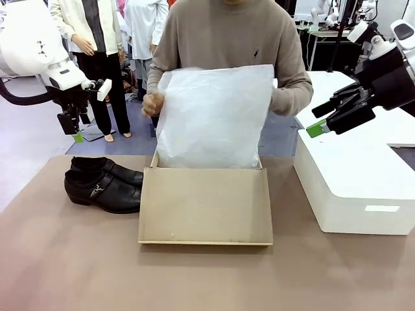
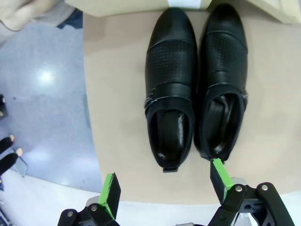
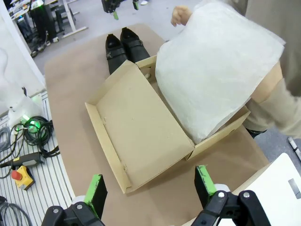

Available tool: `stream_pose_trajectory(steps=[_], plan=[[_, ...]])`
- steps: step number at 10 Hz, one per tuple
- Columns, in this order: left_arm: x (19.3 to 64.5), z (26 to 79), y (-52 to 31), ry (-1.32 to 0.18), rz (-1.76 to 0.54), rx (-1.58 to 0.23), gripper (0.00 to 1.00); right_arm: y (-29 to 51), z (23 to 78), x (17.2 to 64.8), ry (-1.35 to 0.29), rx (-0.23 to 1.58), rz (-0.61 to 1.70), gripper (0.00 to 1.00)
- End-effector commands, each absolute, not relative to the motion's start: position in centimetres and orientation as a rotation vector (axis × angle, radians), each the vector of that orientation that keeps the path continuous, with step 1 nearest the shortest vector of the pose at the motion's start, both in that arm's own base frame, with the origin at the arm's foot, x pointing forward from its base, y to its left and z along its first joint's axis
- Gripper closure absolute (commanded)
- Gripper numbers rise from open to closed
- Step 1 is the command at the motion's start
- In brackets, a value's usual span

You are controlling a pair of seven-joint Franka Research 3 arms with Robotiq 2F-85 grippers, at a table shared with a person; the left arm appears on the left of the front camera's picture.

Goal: Pack the shoes into the box.
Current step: Place one shoe of the Shoes into the Shoes Box.

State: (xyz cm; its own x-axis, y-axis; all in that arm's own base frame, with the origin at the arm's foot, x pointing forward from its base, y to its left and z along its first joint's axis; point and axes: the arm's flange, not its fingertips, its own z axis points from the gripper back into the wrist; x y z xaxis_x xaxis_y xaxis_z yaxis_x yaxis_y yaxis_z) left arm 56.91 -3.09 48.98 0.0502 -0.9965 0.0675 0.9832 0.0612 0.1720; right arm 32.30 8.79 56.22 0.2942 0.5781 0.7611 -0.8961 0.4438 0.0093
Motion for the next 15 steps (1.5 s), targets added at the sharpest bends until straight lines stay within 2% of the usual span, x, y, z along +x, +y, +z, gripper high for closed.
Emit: stream_pose_trajectory(steps=[1, 7, 12, 15], plan=[[58.4, 48.3, -2.3, -0.172, -1.539, 0.081, 0.0, 8.7, 56.2, 32.7, -0.784, 0.505, 1.061, 0.0], [60.8, 44.7, -2.5, -0.084, -1.505, -0.022, 0.0, 8.7, 56.2, 32.7, -0.784, 0.505, 1.061, 0.0], [60.2, 44.0, -2.5, -0.09, -1.518, 0.001, 0.0, 8.7, 56.2, 32.7, -0.784, 0.505, 1.061, 0.0], [61.4, 43.4, -2.6, -0.076, -1.476, -0.007, 0.0, 8.7, 56.2, 32.7, -0.784, 0.505, 1.061, 0.0]])
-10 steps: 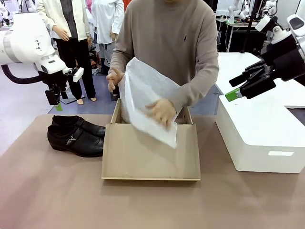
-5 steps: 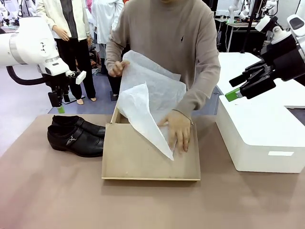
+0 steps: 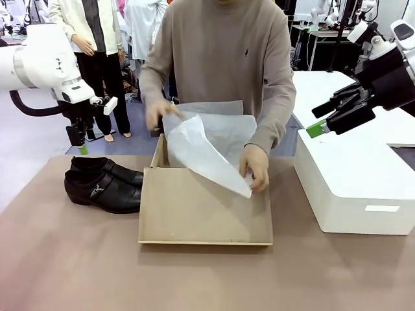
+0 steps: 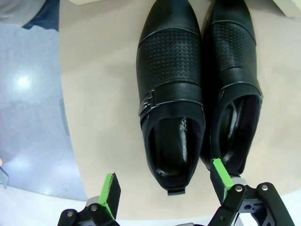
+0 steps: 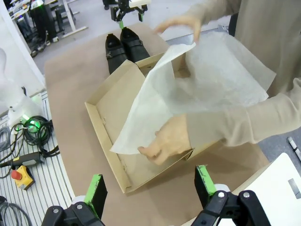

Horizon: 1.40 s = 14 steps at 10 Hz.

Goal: Pack the shoes into the box.
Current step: Place one shoe of the Shoes into the Shoes Box.

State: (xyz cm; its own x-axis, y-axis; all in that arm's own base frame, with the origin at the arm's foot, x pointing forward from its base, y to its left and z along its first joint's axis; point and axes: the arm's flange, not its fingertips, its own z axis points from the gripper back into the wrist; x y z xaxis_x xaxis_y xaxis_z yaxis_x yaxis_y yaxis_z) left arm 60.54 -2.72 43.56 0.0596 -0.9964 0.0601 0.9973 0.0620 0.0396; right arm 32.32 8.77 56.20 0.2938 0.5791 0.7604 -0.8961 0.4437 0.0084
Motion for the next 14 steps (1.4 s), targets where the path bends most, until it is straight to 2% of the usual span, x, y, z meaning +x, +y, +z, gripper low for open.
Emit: stream_pose_trajectory(steps=[1, 7, 14], plan=[[61.9, 43.1, -2.6, -0.073, -1.465, -0.007, 0.0, 8.7, 56.2, 32.7, -0.784, 0.505, 1.061, 0.0], [64.1, 40.8, -2.1, -0.027, -1.425, -0.024, 0.0, 8.7, 56.2, 32.7, -0.784, 0.505, 1.061, 0.0], [65.3, 38.4, -2.2, 0.052, -1.496, -0.078, 0.0, 8.7, 56.2, 32.7, -0.784, 0.505, 1.061, 0.0]])
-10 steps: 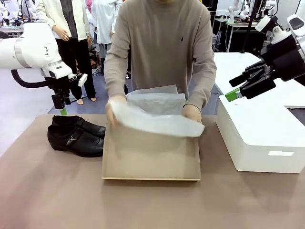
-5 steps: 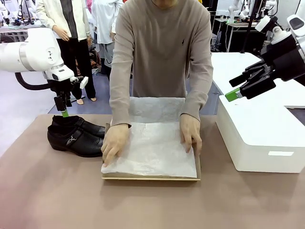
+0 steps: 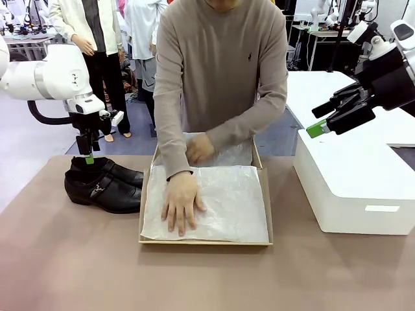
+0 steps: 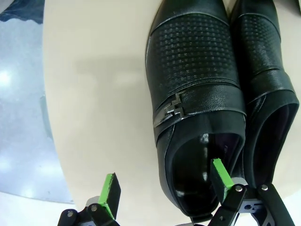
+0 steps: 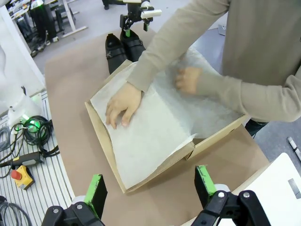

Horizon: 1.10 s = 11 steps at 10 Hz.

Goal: Pack the shoes into the box.
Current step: Place one shoe of the Shoes into the Shoes Box.

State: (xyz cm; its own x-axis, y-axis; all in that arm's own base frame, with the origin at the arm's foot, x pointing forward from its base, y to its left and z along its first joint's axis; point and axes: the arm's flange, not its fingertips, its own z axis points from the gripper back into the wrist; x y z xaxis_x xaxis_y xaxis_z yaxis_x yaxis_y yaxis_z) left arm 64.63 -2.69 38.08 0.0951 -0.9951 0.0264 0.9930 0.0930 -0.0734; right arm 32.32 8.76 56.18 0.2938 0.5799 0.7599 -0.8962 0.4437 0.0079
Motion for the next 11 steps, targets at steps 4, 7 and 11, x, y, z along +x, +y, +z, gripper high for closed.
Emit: stream_pose_trajectory(steps=[4, 7, 11], plan=[[65.5, 37.3, -2.2, 0.044, -1.524, -0.079, 0.0, 8.7, 56.2, 32.7, -0.784, 0.505, 1.061, 0.0], [65.3, 36.4, -2.1, 0.027, -1.527, -0.076, 0.0, 8.7, 56.2, 32.7, -0.784, 0.505, 1.061, 0.0], [64.9, 35.5, -2.6, 0.029, -1.51, -0.088, 0.0, 8.7, 56.2, 32.7, -0.784, 0.505, 1.061, 0.0]])
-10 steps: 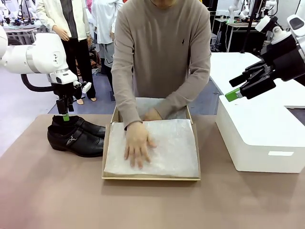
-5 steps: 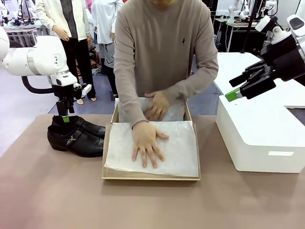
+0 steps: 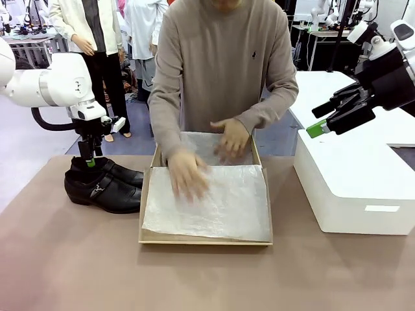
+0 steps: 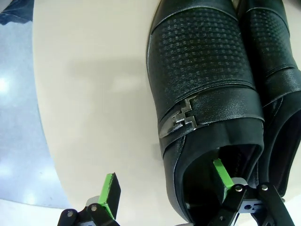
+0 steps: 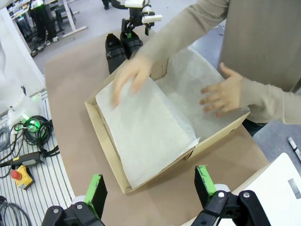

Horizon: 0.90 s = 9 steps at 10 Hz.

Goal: Pack the shoes into the box.
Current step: Place one shoe of the Shoes into the Shoes Box.

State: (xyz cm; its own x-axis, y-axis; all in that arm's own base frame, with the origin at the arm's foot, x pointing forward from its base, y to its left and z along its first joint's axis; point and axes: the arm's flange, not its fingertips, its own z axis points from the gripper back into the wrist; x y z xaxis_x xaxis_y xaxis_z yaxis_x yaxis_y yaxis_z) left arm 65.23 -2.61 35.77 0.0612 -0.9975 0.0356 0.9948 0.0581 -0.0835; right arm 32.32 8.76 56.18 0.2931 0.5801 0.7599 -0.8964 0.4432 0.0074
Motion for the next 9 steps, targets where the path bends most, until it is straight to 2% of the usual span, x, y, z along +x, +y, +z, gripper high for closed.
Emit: stream_pose_trajectory(steps=[1, 5, 6, 9], plan=[[64.79, 35.22, -2.55, 0.029, -1.513, -0.091, 0.0, 8.74, 56.23, 32.65, -0.784, 0.505, 1.061, 0.0], [64.77, 34.92, -2.7, 0.037, -1.517, -0.106, 0.0, 8.74, 56.23, 32.65, -0.784, 0.505, 1.061, 0.0], [64.72, 34.86, -2.77, 0.04, -1.521, -0.109, 0.1, 8.74, 56.23, 32.65, -0.784, 0.505, 1.061, 0.0], [64.71, 34.92, -2.83, 0.044, -1.529, -0.111, 0.67, 8.74, 56.23, 32.65, -0.784, 0.505, 1.061, 0.0]])
